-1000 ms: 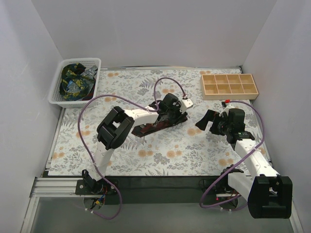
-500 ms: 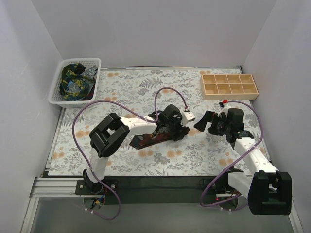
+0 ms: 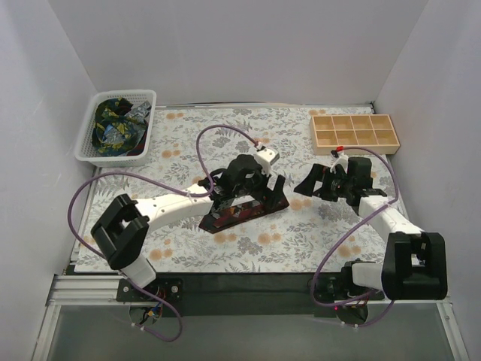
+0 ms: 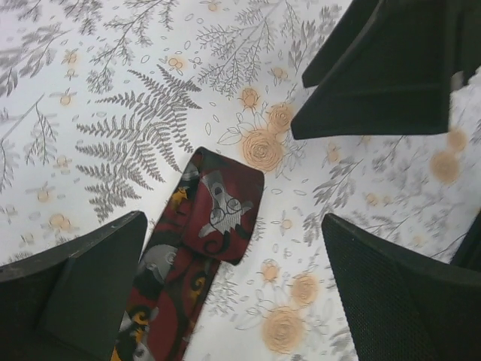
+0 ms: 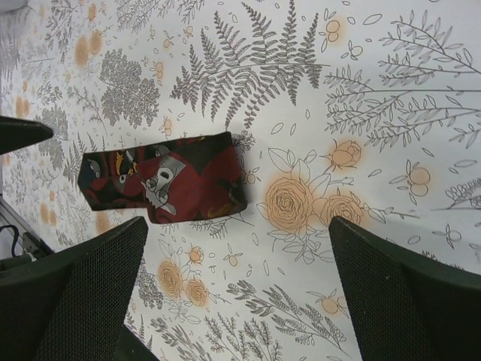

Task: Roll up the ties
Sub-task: Roll the tie

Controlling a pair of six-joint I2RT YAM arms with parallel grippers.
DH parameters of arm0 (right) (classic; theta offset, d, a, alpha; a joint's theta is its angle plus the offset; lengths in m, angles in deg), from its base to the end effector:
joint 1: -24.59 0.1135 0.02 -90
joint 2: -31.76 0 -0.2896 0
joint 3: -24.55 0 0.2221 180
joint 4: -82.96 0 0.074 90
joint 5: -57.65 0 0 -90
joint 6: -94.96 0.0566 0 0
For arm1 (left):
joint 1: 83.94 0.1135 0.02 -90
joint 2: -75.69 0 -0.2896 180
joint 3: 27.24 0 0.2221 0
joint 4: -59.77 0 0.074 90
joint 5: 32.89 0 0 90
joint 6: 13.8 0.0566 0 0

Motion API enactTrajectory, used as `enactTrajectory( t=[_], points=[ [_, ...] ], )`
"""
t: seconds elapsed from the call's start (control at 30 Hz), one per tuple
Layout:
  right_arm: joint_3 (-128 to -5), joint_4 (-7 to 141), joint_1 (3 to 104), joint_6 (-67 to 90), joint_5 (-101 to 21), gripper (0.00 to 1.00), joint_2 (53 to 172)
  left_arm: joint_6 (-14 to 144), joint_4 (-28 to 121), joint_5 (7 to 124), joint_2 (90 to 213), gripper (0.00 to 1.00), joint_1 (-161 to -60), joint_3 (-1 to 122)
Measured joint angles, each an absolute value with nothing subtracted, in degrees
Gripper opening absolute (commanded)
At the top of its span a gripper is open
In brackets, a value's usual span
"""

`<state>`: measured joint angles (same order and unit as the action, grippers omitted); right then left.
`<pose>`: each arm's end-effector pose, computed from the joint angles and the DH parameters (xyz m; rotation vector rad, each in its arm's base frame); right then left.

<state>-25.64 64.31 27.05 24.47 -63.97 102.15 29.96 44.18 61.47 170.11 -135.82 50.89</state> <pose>0.2249 0.0394 0.2330 0.0318 2.2566 0.8256 0.2227 -0.2908 0.2711 0.1636 2.3216 -1.0347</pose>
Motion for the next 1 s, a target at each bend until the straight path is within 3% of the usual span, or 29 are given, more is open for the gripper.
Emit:
enactTrajectory(
  t=[0.1, 0.13, 0.27, 0.33, 1.0],
  points=[
    [-27.22, 65.93, 27.66, 24.47, -66.02, 0.92, 106.12, 21.15, 44.15, 57.39, 166.63, 0.85, -135.82, 48.83],
    [-27.74, 66.34, 27.88, 24.45, -66.64, 0.92, 107.37, 18.35, 44.13, 56.16, 166.15, 0.75, -135.80, 48.18],
    [-29.40, 68.29, 28.56, 24.36, -68.95, 0.89, 111.44, 9.76, 43.52, 53.95, 166.54, 0.58, -135.43, 45.38],
    [-30.26, 69.27, 28.89, 24.23, -70.13, 0.88, 113.58, 6.94, 42.84, 53.82, 167.66, 0.54, -135.12, 44.81],
    [-31.52, 74.76, 33.67, 22.19, -74.42, 0.86, 124.81, -3.35, 46.36, 58.54, 176.51, 0.30, -133.22, 44.64]
  ],
)
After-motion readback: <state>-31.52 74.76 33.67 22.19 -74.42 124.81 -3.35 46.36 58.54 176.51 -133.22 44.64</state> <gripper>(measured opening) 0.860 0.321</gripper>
